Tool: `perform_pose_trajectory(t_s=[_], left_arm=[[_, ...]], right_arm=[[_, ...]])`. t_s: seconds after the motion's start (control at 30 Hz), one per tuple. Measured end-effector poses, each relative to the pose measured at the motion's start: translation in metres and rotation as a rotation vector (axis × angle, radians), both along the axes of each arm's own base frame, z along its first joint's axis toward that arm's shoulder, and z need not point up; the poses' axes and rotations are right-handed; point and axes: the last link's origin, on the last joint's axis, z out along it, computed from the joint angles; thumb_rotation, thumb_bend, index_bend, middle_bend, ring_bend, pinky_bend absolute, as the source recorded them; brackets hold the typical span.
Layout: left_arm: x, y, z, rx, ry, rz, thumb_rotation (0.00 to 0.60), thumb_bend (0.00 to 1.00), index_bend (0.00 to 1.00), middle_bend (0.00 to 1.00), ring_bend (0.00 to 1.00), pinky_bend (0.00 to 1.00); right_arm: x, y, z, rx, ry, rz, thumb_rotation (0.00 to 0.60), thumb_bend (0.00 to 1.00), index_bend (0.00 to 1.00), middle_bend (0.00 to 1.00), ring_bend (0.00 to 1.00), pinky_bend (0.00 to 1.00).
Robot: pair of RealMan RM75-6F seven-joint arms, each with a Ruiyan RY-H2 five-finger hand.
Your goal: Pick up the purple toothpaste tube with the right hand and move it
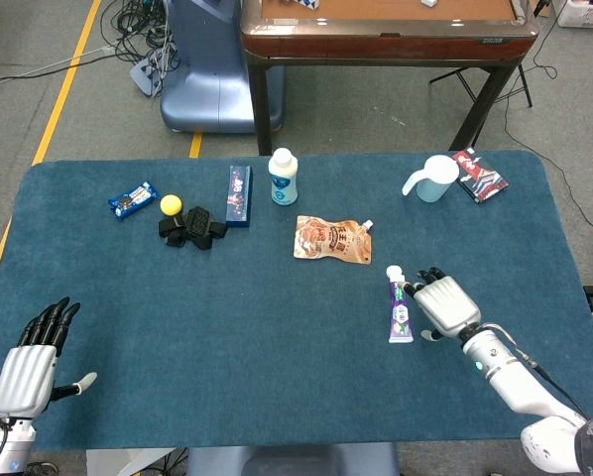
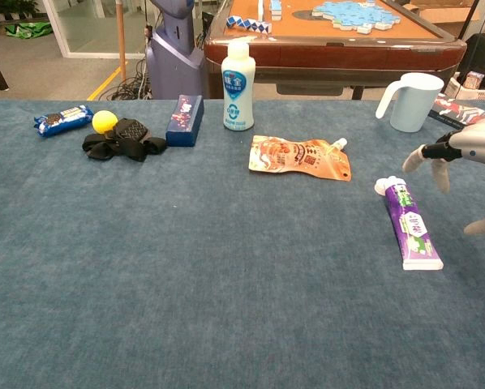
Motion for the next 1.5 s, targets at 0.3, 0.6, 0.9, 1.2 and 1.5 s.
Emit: perform_pose_trajectory(t_s=[0.3, 0.6, 0.9, 1.2, 1.5], left_arm=[[0.001, 0.001, -0.003, -0.012, -0.006, 0.000, 0.600, 0.00, 0.00, 0.00, 0.00, 0.07], [0.003, -0.001, 0.000, -0.007, -0.010, 0.001, 0.600, 0.00, 0.00, 0.00, 0.00, 0.07], [0.006, -0.004, 0.004, -0.002, -0.016, -0.001, 0.600, 0.00, 0.00, 0.00, 0.00, 0.07], [0.007, -0.005, 0.006, -0.004, -0.019, -0.002, 0.600, 0.00, 0.00, 0.00, 0.00, 0.07], [0.003, -0.007, 0.008, -0.003, -0.026, 0.007, 0.600, 0.00, 0.00, 0.00, 0.00, 0.07]], right_arm=[[-0.020, -0.029, -0.004, -0.006, 0.041, -0.128, 0.600, 0.04, 0.18, 0.35, 0.14, 0.13], [-0.008, -0.043, -0.028, 0.060, 0.008, -0.127, 0.600, 0.05, 0.13, 0.30, 0.09, 0.09], [0.012, -0.039, -0.040, 0.127, -0.027, -0.038, 0.600, 0.06, 0.13, 0.29, 0.08, 0.07], [0.036, -0.020, -0.053, 0.223, -0.078, 0.058, 0.600, 0.07, 0.13, 0.29, 0.08, 0.07], [0.051, 0.002, -0.058, 0.267, -0.096, 0.139, 0.600, 0.07, 0.13, 0.30, 0.08, 0.07]])
